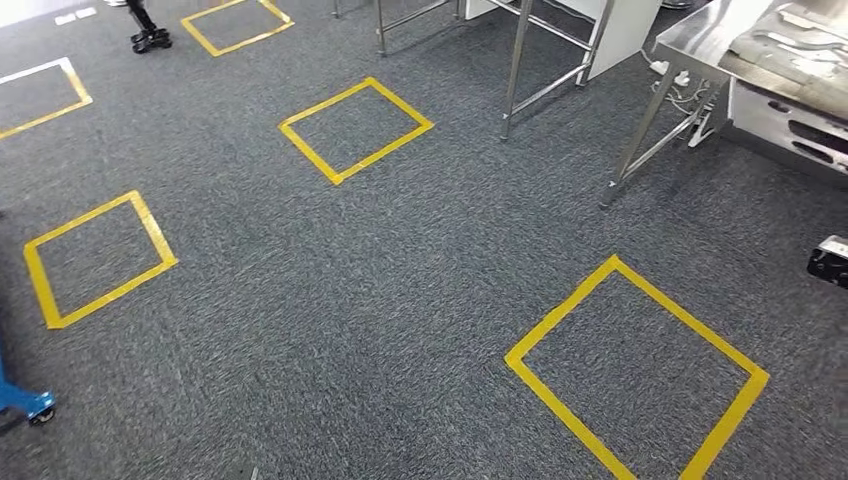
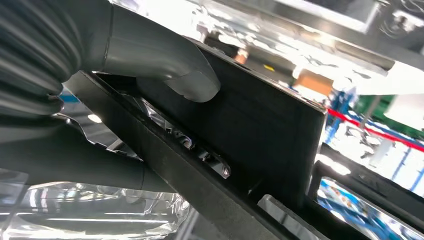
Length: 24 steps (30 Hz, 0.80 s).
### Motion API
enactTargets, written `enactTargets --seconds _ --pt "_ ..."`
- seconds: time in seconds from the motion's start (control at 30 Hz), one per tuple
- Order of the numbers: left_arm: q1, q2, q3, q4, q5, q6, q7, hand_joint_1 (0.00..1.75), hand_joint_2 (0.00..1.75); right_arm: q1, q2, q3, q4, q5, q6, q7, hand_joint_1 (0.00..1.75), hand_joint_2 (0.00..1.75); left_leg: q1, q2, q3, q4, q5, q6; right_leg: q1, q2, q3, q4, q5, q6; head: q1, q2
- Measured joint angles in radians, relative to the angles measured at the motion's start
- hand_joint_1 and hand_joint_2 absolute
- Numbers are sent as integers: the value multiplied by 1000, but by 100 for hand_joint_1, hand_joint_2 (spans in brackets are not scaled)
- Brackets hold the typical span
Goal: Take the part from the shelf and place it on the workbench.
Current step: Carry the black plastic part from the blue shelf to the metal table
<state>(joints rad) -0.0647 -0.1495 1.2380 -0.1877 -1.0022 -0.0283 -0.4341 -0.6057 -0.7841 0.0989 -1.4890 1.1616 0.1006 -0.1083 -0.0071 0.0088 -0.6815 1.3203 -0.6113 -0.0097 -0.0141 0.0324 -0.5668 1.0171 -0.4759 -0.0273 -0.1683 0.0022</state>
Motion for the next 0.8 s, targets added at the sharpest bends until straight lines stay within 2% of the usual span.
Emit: enactTargets --seconds 0.03,0.07,0.1,0.13,0.17,0.2,0.27,0.3,0.37,0.4,0.43,0.47,0.5,0.53,0.57,0.6,0.63,0.67,0.7,0.73,0.77,0.8 --pt "3 0 0 0 0 0 0 0 0 2 3 2 2 0 0 0 175 175 0 -2 -25 -17 47 1 -2 17 16 0 -12 2 0 0" --pt "5 0 1 0 0 1 1 0 0 3 7 4 4 0 0 0 175 175 -1 -8 -30 -74 113 3 -4 34 34 0 -25 4 0 0" --pt "8 1 1 0 0 2 1 0 0 4 10 4 7 0 0 0 175 175 0 -29 -25 -148 183 8 -7 49 48 0 -37 8 0 0" --pt "10 1 2 0 0 4 2 0 0 2 14 7 10 1 0 0 175 175 1 -55 -16 -208 236 14 -10 64 57 -1 -46 13 0 0" --pt "11 2 4 0 0 6 3 0 0 1 19 12 15 2 1 0 175 175 0 -76 -9 -247 265 19 -15 78 61 -2 -52 20 1 0" --pt "12 2 5 0 0 8 4 0 0 1 24 17 20 4 2 0 175 175 0 -91 -5 -260 273 24 -21 91 61 -6 -56 28 1 0" --pt "9 3 6 0 0 11 3 0 0 0 29 26 27 6 4 -1 175 175 -4 -79 4 -268 266 31 -32 115 64 -21 -58 44 2 0" --pt "5 2 6 0 1 13 3 0 0 -2 28 27 29 7 5 -1 175 175 -3 -70 21 -295 254 33 -33 109 66 -25 -62 49 2 0" --pt "-1 0 7 -1 1 14 1 0 0 -18 25 29 33 9 2 0 175 175 2 -52 62 -354 237 37 -27 53 47 10 -83 51 3 0" --pt "-2 -2 7 -1 1 15 1 0 0 -25 26 32 37 10 0 0 175 175 6 -42 83 -380 227 37 -23 18 17 62 -102 50 4 0" --pt "-1 -3 7 -1 1 15 0 0 0 -31 29 37 43 12 -2 1 175 175 7 -32 95 -385 224 39 -20 -3 -25 127 -121 50 4 0" --pt "0 -4 7 -1 1 15 0 0 0 -31 34 43 50 14 -2 1 175 175 9 -19 105 -388 217 38 -18 -12 -67 189 -130 51 4 0" --pt "3 -5 7 -1 1 14 0 0 0 -30 38 50 57 15 -2 1 175 175 10 -7 116 -388 208 37 -19 -15 -100 224 -121 55 4 0" --pt "4 -7 8 -1 1 14 0 0 0 -30 41 58 65 16 -1 1 175 175 11 5 126 -385 198 35 -21 -18 -117 224 -91 60 5 0" --pt "5 -8 8 -1 1 13 -1 0 0 -33 43 65 71 17 -1 1 175 175 12 16 135 -380 186 32 -24 -26 -116 184 -43 68 4 0" --pt "6 -8 8 -1 1 12 -2 0 0 -40 44 70 76 18 -1 1 175 175 14 28 143 -372 173 27 -26 -45 -103 121 7 76 4 0" --pt "6 -7 8 -1 1 11 -4 0 0 -50 45 73 82 18 -2 1 175 175 11 38 149 -362 160 21 -22 -73 -88 65 43 84 5 0" --pt "6 -6 8 -2 1 11 -5 0 0 -62 47 76 87 18 -2 2 175 175 8 47 151 -352 147 15 -19 -95 -76 24 61 79 6 0" --pt "6 -4 8 -2 1 11 -6 0 0 -70 48 79 92 18 -2 2 175 175 4 57 154 -345 136 10 -14 -109 -71 6 61 70 7 0" --pt "5 -3 8 -2 1 11 -7 0 0 -75 50 82 96 18 -2 3 175 175 0 67 157 -341 128 6 -9 -108 -70 7 52 56 8 0" --pt "4 -3 8 -2 1 11 -8 0 0 -77 50 84 99 18 -3 3 175 175 0 78 160 -339 120 3 -10 -94 -70 8 46 41 8 0" --pt "3 -3 8 -2 0 10 -8 0 0 -76 50 84 101 18 -3 3 175 175 1 88 165 -336 112 -1 -10 -81 -69 11 42 33 6 0"
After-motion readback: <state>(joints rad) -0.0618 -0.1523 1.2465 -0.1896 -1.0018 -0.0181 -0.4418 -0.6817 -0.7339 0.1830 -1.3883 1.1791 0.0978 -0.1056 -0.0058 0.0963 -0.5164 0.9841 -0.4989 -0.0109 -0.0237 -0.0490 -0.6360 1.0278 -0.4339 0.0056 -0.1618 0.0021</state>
